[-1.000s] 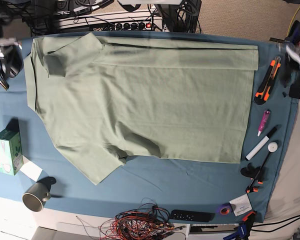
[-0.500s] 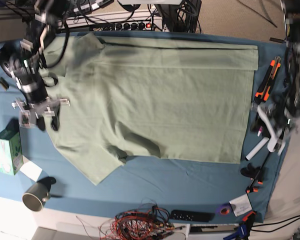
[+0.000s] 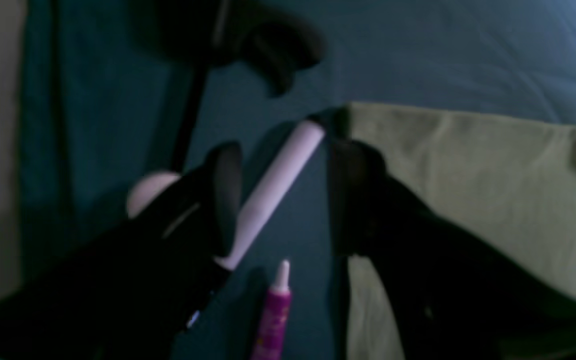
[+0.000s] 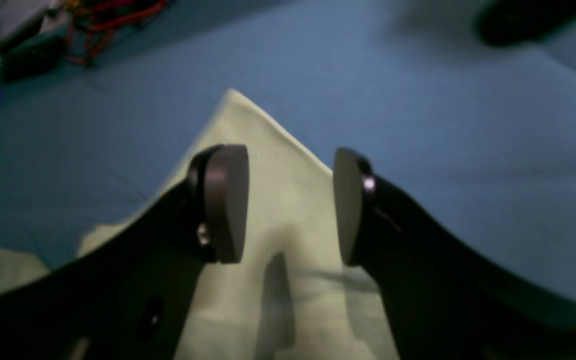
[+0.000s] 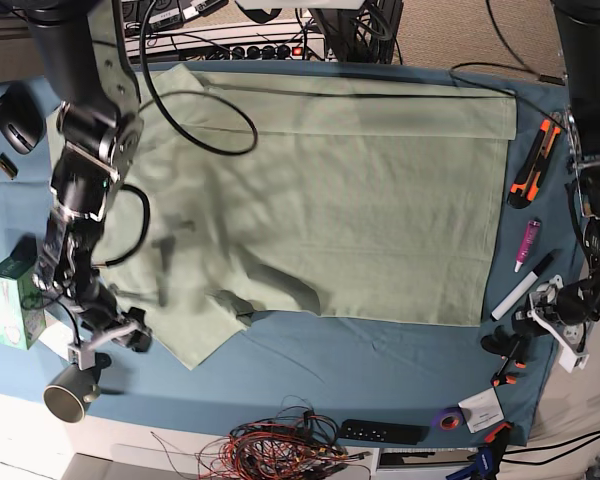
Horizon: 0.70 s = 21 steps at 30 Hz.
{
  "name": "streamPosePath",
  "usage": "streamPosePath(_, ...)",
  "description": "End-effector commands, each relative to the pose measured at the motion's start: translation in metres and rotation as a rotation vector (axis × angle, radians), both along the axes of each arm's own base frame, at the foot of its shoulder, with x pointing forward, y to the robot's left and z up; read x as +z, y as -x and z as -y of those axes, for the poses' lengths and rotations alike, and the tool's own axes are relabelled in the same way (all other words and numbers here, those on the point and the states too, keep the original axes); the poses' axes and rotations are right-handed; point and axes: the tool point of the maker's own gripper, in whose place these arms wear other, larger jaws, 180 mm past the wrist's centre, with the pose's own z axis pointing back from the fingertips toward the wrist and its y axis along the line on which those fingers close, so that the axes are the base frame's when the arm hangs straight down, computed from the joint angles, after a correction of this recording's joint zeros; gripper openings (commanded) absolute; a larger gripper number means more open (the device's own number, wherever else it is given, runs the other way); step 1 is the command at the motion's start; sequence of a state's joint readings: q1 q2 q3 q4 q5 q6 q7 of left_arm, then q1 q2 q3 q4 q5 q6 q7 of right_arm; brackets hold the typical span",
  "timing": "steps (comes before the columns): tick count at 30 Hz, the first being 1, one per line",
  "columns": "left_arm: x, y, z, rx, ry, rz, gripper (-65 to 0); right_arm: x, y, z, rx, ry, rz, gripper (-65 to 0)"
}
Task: Fold the T-shirt properly
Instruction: 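Move both grippers down to the shirt's hem corners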
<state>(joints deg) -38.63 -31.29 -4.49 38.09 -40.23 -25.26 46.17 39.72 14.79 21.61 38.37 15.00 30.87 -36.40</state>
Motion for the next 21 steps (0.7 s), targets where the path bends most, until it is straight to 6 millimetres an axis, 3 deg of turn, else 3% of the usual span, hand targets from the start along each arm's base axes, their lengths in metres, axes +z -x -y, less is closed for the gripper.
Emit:
streamPosePath(1, 0.016, -0.013, 0.0, 0.011, 0.021, 0.046, -37.4, 0.021, -0.01, 0.008, -0.011, 0.003, 0.048, -37.5)
streamPosePath(5, -0.006, -0.007, 0.014, 0.021, 0.069, -0.003, -37.4, 0.009, -0.005, -0.002, 0.006, -0.009, 0.017, -37.5)
streamPosePath(11, -0.007, -0.014, 0.041, -0.006, 0.11, 0.01, -37.4, -0.003, 0.003, -0.004, 0.014, -0.007, -0.017, -37.5)
streamPosePath(21, 0.002, -0.021, 0.038, -0.024, 0.078, 0.045, -37.5, -0.019, 0.013, -0.004, 0.014, -0.011, -0.037, -37.5)
